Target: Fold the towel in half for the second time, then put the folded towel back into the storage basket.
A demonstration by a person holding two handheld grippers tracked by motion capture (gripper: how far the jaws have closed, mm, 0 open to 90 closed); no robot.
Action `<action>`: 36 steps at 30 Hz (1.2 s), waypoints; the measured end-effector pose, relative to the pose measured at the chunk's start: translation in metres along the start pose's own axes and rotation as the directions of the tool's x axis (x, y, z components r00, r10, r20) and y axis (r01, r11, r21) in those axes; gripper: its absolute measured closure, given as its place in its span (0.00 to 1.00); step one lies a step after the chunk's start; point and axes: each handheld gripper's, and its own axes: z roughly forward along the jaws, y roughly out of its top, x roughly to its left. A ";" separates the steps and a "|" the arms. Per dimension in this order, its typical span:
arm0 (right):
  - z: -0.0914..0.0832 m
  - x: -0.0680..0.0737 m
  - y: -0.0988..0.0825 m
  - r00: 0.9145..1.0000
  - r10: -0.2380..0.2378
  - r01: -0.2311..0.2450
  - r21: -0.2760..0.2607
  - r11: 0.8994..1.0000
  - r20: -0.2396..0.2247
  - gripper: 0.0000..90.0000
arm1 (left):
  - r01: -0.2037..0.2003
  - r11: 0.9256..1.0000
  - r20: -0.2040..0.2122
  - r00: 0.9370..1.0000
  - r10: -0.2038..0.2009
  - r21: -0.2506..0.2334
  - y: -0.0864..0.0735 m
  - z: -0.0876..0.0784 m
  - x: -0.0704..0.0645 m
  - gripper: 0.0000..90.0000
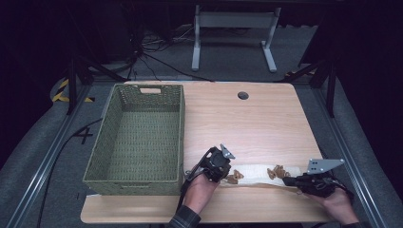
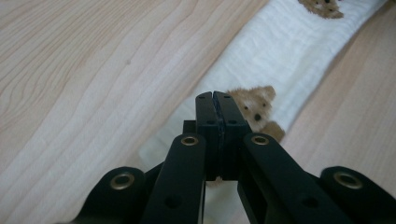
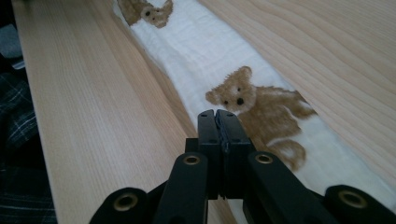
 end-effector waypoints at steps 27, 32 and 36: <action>0.036 -0.002 0.015 0.998 -0.058 0.057 0.086 0.995 0.003 1.00 | -0.126 0.986 0.100 0.988 0.115 0.113 0.013 0.040 0.014 0.99; 0.038 -0.010 0.019 0.999 -0.050 0.050 0.085 0.995 0.003 1.00 | -0.134 0.985 0.109 0.987 0.122 0.109 0.005 0.035 0.008 0.99; 0.043 -0.018 0.024 0.999 -0.044 0.044 0.081 0.996 -0.002 1.00 | -0.168 0.979 0.111 0.982 0.155 0.117 0.001 0.031 -0.002 0.99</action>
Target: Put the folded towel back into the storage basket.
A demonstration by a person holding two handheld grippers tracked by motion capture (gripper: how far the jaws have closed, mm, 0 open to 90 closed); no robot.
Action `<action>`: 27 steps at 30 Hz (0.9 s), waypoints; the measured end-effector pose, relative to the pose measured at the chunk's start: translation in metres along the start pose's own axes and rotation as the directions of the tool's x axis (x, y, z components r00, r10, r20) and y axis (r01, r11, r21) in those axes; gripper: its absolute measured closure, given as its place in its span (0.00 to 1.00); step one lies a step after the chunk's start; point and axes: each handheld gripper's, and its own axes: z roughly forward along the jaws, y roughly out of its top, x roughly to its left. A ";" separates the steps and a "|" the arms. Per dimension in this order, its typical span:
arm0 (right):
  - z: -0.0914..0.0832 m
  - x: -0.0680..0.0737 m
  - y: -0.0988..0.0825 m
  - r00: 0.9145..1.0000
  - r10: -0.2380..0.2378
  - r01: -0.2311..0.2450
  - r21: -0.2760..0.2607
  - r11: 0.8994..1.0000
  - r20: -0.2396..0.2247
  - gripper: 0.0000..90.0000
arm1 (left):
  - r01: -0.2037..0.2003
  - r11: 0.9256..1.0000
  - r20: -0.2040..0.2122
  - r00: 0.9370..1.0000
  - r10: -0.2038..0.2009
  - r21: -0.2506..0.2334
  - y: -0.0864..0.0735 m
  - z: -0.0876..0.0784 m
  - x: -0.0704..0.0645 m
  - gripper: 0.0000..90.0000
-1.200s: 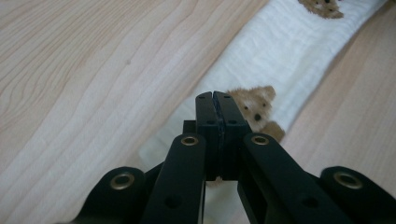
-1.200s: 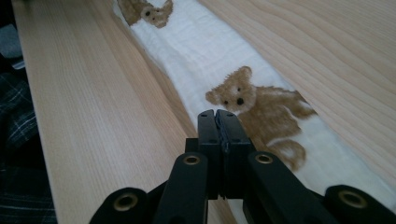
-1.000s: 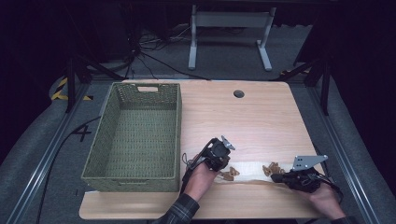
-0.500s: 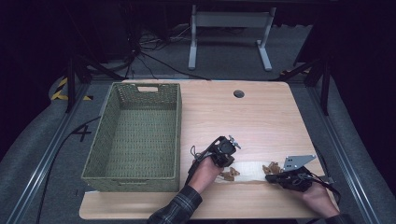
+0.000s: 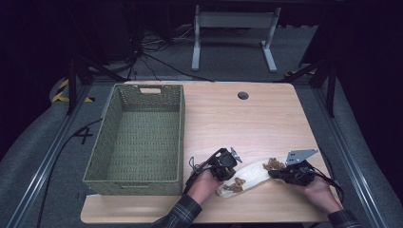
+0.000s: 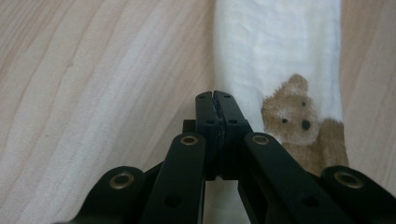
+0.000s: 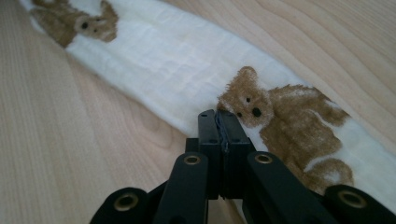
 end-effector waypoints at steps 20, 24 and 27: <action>0.026 -0.029 0.027 0.999 0.009 -0.010 -0.037 0.999 -0.038 1.00 | -0.046 0.999 0.125 0.991 0.049 -0.027 -0.001 0.005 -0.030 0.99; 0.034 -0.031 0.035 0.999 0.002 -0.004 -0.047 0.999 -0.047 1.00 | -0.064 0.998 0.134 0.989 0.067 -0.023 0.001 0.007 -0.036 0.99; 0.037 -0.033 0.039 0.999 -0.001 -0.001 -0.042 0.999 -0.049 1.00 | -0.077 0.997 0.136 0.987 0.080 -0.028 0.002 0.008 -0.040 0.99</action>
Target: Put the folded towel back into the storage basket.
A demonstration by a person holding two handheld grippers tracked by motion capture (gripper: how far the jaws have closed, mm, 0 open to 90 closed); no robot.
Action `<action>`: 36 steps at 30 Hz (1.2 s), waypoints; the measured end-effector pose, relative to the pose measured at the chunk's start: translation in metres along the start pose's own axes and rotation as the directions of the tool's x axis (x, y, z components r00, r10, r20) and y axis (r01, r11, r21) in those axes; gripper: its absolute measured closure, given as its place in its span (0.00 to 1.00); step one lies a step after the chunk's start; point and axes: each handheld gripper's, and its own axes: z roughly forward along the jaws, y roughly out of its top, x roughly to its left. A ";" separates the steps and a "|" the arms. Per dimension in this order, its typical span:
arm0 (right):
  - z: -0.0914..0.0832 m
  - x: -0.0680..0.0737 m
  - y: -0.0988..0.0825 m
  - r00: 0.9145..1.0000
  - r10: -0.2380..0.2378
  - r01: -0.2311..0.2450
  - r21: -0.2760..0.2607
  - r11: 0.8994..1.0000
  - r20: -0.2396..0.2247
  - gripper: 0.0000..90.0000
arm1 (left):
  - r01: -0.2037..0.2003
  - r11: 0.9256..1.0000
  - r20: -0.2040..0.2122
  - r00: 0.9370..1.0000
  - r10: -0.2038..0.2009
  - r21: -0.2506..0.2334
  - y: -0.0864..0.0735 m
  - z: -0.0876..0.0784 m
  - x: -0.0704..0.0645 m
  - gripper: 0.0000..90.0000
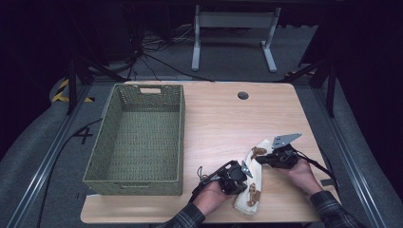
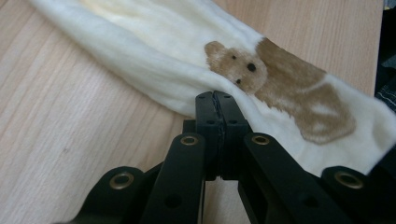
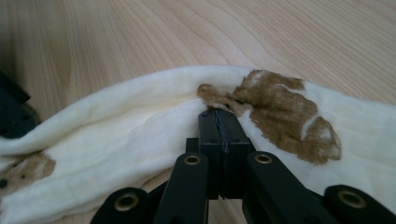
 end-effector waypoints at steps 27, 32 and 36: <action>-0.019 0.024 0.007 0.995 -0.081 0.080 -0.014 0.997 -0.064 0.79 | 0.035 0.998 -0.031 0.999 -0.037 -0.046 -0.008 -0.020 0.017 0.91; -0.026 0.043 0.000 0.985 -0.131 0.131 -0.011 0.991 -0.114 0.66 | 0.073 0.996 -0.056 0.996 -0.075 -0.050 -0.015 -0.025 0.029 0.78; -0.026 0.058 -0.005 0.970 -0.175 0.174 -0.017 0.985 -0.167 0.56 | 0.091 0.994 -0.066 0.993 -0.095 -0.054 -0.017 -0.024 0.034 0.69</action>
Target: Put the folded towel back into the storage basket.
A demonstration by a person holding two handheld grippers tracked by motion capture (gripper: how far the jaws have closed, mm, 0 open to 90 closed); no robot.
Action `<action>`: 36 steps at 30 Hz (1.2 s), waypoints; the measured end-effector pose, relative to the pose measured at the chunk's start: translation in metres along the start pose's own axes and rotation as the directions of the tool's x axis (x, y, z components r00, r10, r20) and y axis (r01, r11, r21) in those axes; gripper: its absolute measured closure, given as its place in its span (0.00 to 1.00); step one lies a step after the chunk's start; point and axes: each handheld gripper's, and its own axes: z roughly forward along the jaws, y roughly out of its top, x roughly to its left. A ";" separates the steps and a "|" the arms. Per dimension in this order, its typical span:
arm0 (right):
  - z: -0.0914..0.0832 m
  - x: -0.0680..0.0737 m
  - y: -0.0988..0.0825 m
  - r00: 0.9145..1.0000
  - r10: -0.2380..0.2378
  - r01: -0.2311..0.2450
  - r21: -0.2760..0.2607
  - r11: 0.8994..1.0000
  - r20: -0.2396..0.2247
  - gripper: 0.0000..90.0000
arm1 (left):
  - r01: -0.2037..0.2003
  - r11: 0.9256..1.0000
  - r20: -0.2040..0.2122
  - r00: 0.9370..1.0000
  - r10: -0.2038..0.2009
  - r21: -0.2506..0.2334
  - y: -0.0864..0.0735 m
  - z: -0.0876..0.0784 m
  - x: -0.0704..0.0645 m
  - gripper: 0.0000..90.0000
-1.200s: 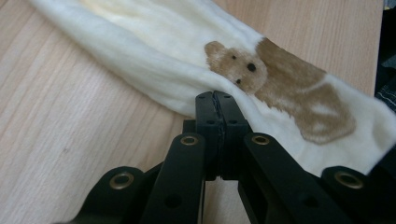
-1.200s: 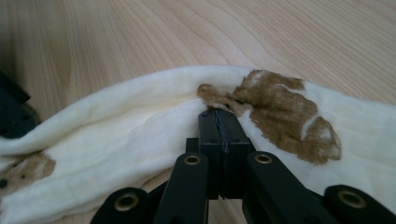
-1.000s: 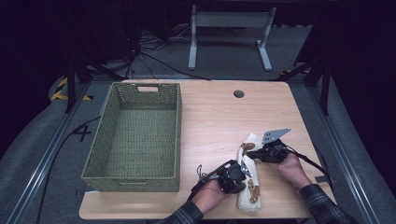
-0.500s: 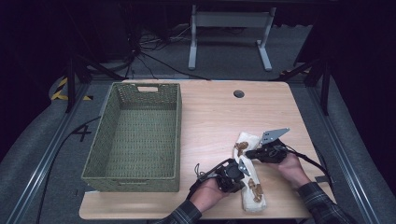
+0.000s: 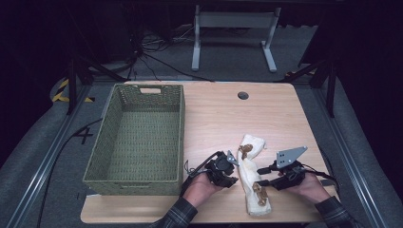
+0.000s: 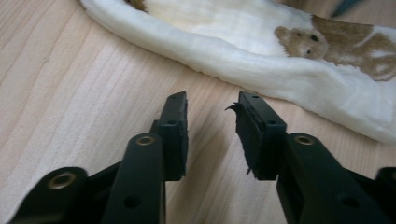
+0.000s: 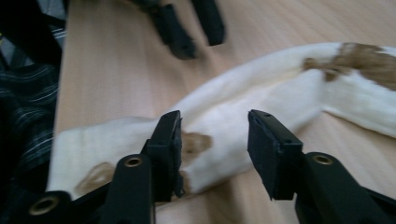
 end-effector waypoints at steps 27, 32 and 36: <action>0.030 0.025 -0.002 0.989 -0.148 0.148 0.069 0.987 -0.007 0.62 | 0.002 1.000 -0.005 1.000 -0.002 0.024 0.000 0.005 0.004 0.53; 0.028 0.027 -0.003 0.989 -0.135 0.139 0.068 0.988 -0.051 0.87 | 0.005 1.000 -0.017 1.000 -0.005 0.005 0.000 0.003 0.004 0.51; 0.027 0.029 -0.004 0.989 -0.121 0.128 0.076 0.989 -0.083 0.89 | 0.001 1.000 -0.026 1.000 -0.002 -0.014 0.006 0.002 0.004 0.48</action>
